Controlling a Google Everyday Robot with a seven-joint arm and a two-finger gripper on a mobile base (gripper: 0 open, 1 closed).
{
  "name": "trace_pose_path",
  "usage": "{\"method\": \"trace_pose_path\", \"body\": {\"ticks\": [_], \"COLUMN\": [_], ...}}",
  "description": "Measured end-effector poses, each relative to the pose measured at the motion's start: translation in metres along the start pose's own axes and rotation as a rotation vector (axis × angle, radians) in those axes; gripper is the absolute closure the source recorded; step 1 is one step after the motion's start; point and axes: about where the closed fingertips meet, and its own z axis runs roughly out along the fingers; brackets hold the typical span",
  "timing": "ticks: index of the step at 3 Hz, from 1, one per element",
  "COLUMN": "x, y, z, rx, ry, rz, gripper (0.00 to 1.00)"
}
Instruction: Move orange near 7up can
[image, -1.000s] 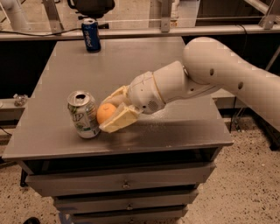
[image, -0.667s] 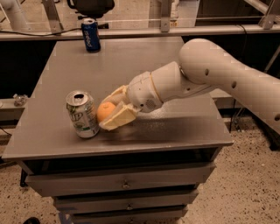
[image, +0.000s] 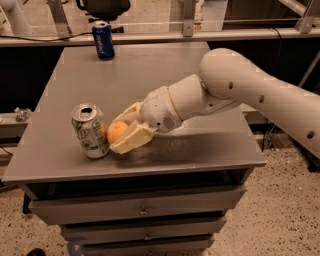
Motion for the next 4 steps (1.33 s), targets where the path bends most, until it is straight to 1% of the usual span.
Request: {"method": "trace_pose_path", "body": {"ticks": [1,2,3,4], "x": [0.0005,0.0024,0.0054,0.0074], "y": [0.0017,0.0022,0.0019,0.0030], "z": [0.0019,0.0062,0.0095,0.0112], "rx": [-0.004,-0.007,-0.006,-0.009], "ry": [-0.001,0.005,0.016,0.023], "rz": [0.001,0.004,0.013,0.020], "gripper": [1.00,0.94,0.76,0.53]}}
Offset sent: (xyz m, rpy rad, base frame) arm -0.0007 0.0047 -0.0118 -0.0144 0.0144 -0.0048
